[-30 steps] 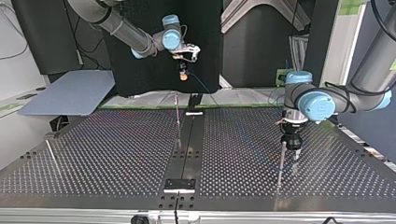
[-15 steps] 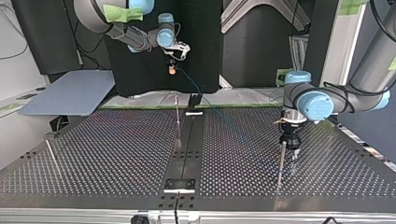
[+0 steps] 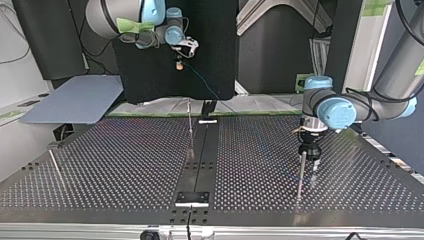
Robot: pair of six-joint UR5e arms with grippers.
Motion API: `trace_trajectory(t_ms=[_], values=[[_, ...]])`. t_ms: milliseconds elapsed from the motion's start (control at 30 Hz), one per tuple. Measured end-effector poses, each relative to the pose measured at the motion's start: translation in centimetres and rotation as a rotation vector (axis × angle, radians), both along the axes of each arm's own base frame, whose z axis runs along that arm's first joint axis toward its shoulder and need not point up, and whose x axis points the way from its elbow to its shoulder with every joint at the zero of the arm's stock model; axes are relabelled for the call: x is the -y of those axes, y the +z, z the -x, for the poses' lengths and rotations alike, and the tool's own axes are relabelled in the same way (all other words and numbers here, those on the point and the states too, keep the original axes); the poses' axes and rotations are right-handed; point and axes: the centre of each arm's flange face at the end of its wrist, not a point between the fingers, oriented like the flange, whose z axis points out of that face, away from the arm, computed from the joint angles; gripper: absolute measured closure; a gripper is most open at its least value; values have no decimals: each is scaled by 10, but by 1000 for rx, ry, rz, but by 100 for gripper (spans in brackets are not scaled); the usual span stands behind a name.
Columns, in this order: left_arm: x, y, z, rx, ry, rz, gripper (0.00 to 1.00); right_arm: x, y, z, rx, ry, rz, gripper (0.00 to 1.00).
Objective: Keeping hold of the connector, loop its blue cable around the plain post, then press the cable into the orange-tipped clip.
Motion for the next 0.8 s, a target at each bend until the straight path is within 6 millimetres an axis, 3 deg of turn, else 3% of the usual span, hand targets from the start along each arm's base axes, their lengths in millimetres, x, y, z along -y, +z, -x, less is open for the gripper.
trace_trajectory(t_ms=[300, 800], values=[[1, 0, 0, -1, -2, 0, 0, 3, 35, 6, 47, -16, 54, 100], [-2, 0, 0, -3, 19, 0, 0, -19, 93, 27, 22, -14, 28, 100]])
